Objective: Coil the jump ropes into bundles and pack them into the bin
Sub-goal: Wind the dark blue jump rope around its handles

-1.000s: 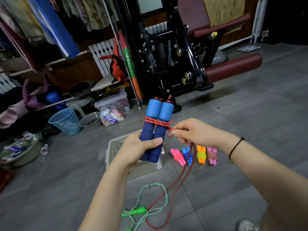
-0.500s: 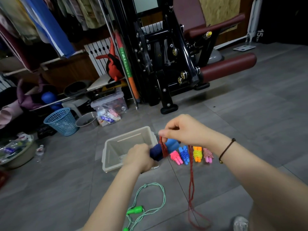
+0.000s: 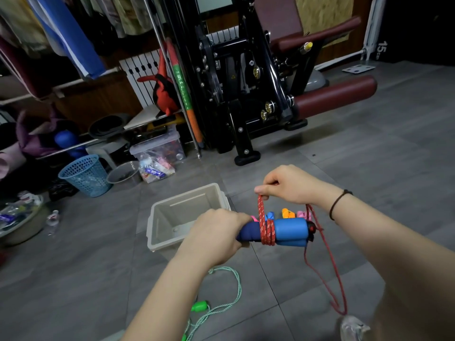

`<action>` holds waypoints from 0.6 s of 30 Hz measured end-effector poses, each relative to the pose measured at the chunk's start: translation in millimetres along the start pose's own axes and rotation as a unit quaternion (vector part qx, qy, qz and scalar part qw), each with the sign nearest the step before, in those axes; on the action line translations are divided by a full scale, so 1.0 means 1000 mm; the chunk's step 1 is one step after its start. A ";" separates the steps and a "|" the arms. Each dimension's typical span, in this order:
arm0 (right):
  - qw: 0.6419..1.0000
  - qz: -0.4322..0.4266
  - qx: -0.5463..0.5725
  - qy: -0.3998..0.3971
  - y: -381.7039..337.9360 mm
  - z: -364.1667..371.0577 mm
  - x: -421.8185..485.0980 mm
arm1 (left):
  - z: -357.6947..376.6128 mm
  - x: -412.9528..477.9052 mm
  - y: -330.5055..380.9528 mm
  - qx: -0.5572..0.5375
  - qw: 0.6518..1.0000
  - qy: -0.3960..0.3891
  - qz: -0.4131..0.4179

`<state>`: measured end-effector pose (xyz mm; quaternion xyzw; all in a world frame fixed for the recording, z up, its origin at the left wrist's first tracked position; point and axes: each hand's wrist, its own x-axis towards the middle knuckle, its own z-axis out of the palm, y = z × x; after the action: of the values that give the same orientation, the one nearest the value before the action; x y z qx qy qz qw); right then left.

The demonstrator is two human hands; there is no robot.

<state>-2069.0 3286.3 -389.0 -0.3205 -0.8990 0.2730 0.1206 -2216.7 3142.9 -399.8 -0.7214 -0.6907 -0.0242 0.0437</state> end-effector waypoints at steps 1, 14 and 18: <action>1.000 0.007 0.007 -0.005 0.001 0.000 0.000 | -0.005 -0.004 -0.003 -0.029 1.000 0.005 0.000; 0.979 -0.009 0.191 -0.074 -0.012 -0.002 -0.008 | -0.027 -0.013 -0.018 -0.724 0.642 0.063 -0.245; 0.974 -0.017 0.197 -0.111 -0.020 -0.005 -0.014 | -0.021 -0.009 -0.029 -0.742 0.590 0.077 -0.310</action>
<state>-2066.9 3266.3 -374.4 -0.2430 -0.8403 0.4770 0.0854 -2245.6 3132.9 -378.6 -0.2420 -0.6094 -0.5957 -0.4638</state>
